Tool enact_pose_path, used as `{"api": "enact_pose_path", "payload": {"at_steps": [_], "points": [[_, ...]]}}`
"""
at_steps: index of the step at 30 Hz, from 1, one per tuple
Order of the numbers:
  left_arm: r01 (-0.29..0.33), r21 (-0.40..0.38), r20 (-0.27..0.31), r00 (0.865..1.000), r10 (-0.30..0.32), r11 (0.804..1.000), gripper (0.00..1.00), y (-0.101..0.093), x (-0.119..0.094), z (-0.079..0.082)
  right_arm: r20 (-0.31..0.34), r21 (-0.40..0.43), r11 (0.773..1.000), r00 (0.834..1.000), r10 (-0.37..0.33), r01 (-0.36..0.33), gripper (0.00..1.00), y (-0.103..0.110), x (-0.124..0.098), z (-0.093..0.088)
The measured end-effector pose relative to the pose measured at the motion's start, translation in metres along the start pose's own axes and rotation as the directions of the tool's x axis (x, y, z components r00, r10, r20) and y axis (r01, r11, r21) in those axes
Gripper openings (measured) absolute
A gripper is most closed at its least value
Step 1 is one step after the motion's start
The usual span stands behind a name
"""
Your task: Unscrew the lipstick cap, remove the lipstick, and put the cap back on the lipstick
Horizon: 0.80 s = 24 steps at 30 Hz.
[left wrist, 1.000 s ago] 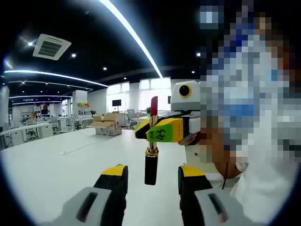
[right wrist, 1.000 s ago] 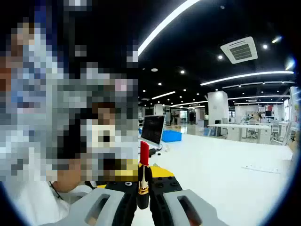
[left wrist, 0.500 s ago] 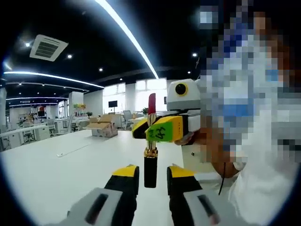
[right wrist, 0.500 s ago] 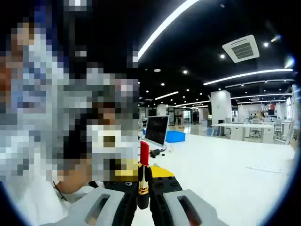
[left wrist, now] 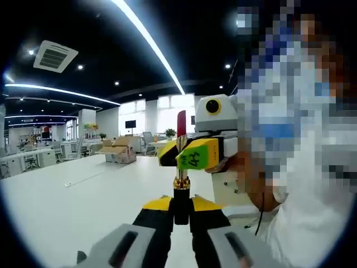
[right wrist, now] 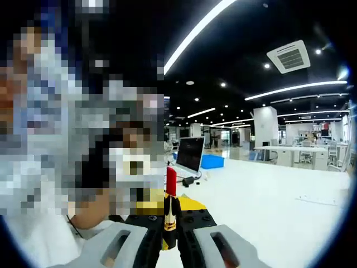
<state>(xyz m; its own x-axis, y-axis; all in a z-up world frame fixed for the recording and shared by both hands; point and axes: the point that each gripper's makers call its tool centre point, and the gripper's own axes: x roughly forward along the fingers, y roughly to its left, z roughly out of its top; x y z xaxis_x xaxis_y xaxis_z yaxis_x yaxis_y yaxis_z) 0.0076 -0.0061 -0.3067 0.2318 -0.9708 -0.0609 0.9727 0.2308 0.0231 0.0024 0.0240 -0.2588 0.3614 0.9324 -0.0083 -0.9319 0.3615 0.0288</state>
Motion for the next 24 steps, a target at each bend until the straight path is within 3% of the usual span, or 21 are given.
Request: {"api": "enact_pose_path", "payload": {"at_steps": [6, 14, 19, 24], "points": [[0.028, -0.001, 0.003, 1.000, -0.028, 1.000, 0.13, -0.004, -0.002, 0.002, 0.008, 0.014, 0.999, 0.999, 0.035, -0.035, 0.06, 0.004, -0.003, 0.002], [0.188, -0.093, 0.055, 0.981, -0.184, 0.978, 0.13, -0.032, -0.007, 0.014, 0.050, 0.039, 0.980, 0.980, 0.195, -0.197, 0.06, 0.034, -0.012, 0.015], [0.301, -0.134, 0.103, 0.952, -0.289, 0.944, 0.13, -0.054, -0.010, 0.024, 0.092, 0.067, 0.952, 0.952, 0.291, -0.298, 0.06, 0.052, -0.018, 0.023], [0.406, -0.142, 0.143, 0.911, -0.387, 0.903, 0.13, -0.078, -0.015, 0.033, 0.133, 0.080, 0.910, 0.909, 0.395, -0.407, 0.06, 0.074, -0.024, 0.031]]}}
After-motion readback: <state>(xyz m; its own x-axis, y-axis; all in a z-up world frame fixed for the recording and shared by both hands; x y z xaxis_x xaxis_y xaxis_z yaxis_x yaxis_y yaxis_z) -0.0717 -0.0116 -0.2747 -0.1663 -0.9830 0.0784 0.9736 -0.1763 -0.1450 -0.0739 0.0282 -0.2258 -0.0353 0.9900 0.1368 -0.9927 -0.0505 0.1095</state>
